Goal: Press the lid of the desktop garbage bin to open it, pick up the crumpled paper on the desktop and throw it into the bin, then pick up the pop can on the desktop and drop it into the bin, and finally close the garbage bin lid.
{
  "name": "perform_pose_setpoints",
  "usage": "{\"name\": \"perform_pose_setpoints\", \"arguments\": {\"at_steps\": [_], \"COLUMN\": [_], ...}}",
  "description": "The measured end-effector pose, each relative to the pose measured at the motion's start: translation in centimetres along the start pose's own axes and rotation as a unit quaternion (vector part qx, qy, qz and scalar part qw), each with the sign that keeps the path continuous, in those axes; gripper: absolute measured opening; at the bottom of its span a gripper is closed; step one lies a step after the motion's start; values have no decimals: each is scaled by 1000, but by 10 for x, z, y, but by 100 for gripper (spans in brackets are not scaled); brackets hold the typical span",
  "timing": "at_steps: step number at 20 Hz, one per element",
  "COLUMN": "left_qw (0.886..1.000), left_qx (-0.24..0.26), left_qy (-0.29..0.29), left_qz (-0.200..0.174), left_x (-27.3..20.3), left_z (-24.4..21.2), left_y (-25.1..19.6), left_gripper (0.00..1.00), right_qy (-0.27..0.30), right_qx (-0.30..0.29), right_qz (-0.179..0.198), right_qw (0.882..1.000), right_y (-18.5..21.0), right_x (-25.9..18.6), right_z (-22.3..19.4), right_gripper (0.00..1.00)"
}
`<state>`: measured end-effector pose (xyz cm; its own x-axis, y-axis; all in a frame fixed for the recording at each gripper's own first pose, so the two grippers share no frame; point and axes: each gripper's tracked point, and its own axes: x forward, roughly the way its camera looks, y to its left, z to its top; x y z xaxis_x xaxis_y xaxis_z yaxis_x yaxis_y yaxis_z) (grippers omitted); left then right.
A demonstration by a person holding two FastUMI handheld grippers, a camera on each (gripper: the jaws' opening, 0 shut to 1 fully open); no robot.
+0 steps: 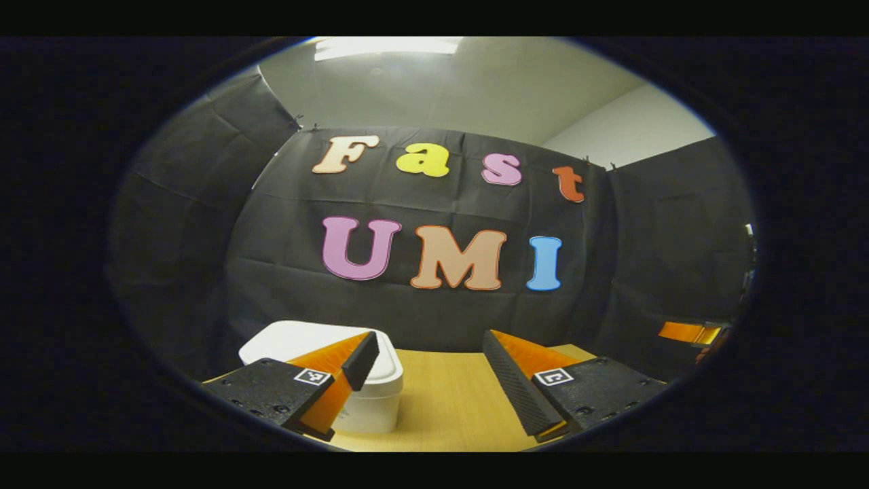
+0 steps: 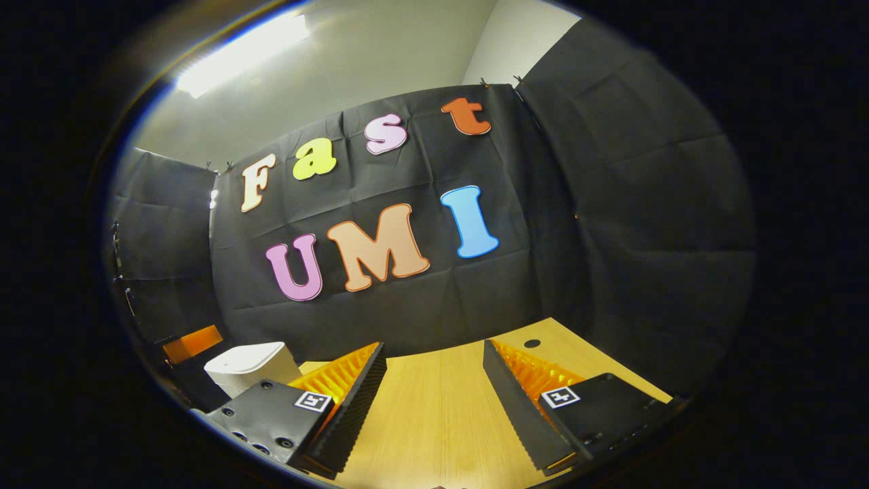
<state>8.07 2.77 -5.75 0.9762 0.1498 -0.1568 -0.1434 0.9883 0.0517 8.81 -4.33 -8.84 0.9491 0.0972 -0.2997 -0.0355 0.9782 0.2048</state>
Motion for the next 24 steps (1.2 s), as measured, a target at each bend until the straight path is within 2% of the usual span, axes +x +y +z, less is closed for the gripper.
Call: {"name": "perform_pose_setpoints", "arguments": {"at_steps": [3,10,18,24], "left_qw": [1000,998,999,998], "left_qx": [28,46,40,41], "left_qy": [-2,-26,2,7], "left_qz": [-9,-31,-29,-49], "left_x": [6,5,2,5], "left_z": [3,15,-2,-6], "left_y": [-4,-14,-4,-15], "left_gripper": [93,94,93,93], "right_qy": [-10,-7,-1,-3], "right_qx": [0,3,0,3], "right_qz": [-13,-21,-21,-31], "right_qw": [1000,1000,1000,1000], "right_y": [-3,-3,2,-3], "right_x": [-7,-10,-8,-11], "right_z": [2,-3,-9,-11], "right_gripper": [96,96,96,96]}}
